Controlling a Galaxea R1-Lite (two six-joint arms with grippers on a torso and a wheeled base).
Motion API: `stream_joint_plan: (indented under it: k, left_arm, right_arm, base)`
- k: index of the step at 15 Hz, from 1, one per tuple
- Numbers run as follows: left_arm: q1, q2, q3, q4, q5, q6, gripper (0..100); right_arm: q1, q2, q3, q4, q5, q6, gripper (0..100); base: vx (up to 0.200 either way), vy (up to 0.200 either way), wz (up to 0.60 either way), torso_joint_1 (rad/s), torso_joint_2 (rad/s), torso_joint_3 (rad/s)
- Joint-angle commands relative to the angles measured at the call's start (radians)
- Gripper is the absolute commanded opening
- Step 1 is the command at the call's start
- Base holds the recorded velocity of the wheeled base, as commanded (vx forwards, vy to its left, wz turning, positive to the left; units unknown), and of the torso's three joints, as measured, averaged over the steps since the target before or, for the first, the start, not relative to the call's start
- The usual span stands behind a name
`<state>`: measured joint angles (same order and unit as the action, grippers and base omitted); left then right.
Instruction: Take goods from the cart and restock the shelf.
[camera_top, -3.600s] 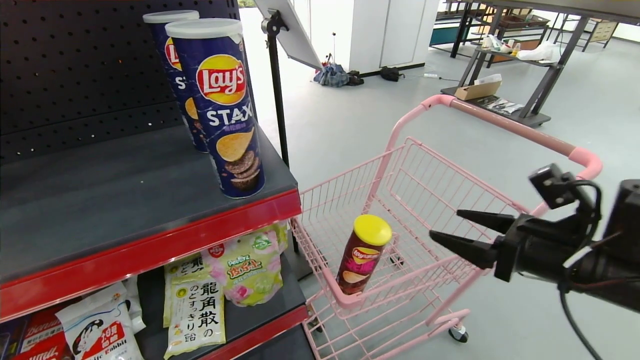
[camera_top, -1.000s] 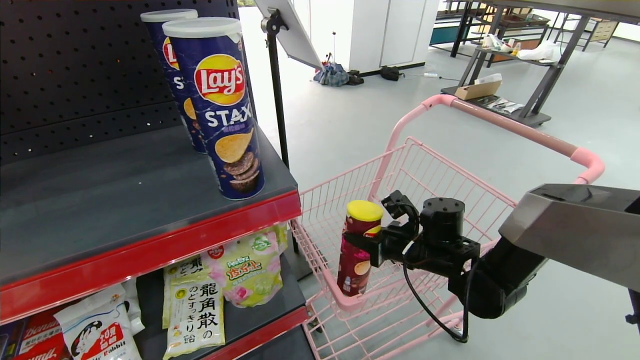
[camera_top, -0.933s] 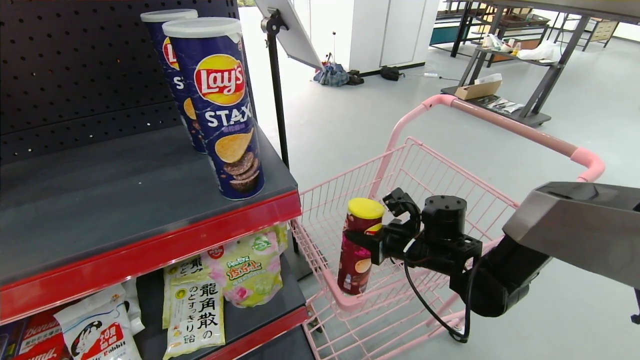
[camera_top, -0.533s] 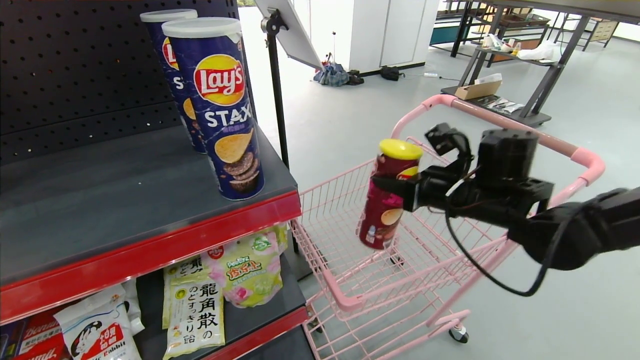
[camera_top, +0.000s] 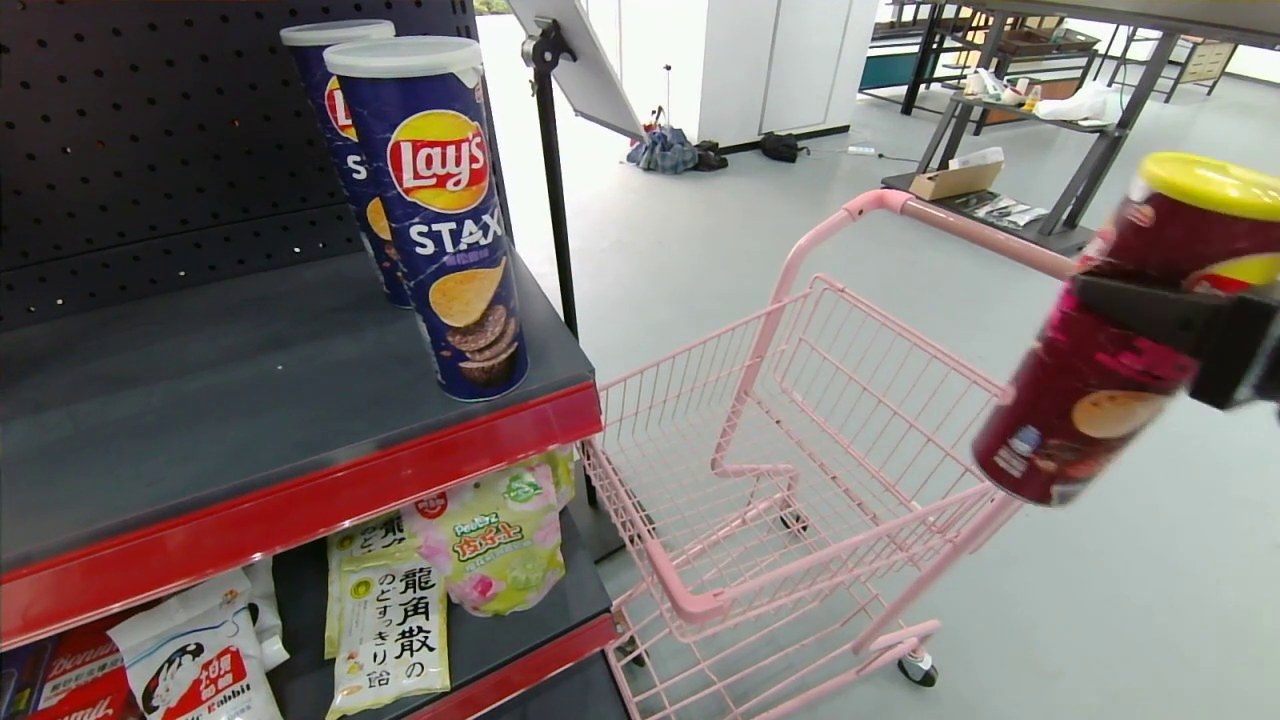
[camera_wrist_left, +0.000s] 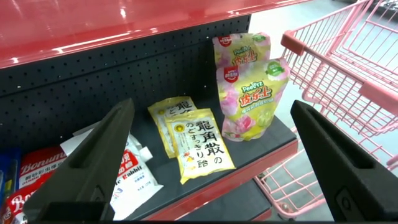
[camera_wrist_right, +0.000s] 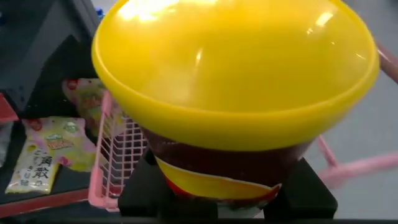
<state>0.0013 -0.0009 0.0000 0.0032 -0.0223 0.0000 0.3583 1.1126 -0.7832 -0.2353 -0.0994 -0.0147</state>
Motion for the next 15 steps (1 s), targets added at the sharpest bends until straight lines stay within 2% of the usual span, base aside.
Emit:
stream_joint_plan:
  k: [1, 3, 4, 10, 15]
  left_arm:
    - [0.000, 0.001, 0.000, 0.000, -0.001, 0.000, 100]
    - [0.000, 0.001, 0.000, 0.000, -0.001, 0.000, 100]
    - [0.000, 0.001, 0.000, 0.000, -0.001, 0.000, 100]
    - [0.000, 0.001, 0.000, 0.000, -0.001, -0.002, 100]
    - [0.000, 0.001, 0.000, 0.000, -0.001, -0.002, 100]
  right_arm:
    - [-0.094, -0.405, 0.259, 0.145, -0.106, -0.013, 0]
    - [-0.211, -0.488, 0.272, 0.330, -0.094, -0.034, 0]
    - [-0.226, -0.500, 0.279, 0.333, -0.092, -0.042, 0]
    - [-0.228, -0.527, 0.292, 0.340, -0.091, -0.060, 0]
    - [-0.228, -0.522, 0.291, 0.333, -0.045, -0.060, 0]
  base:
    - [0.000, 0.000, 0.00, 0.000, 0.00, 0.000]
    - [0.000, 0.000, 0.00, 0.000, 0.00, 0.000]
    - [0.000, 0.000, 0.00, 0.000, 0.00, 0.000]
    - [0.000, 0.000, 0.00, 0.013, -0.04, -0.026]
    - [0.000, 0.000, 0.00, 0.155, -0.48, -0.325]
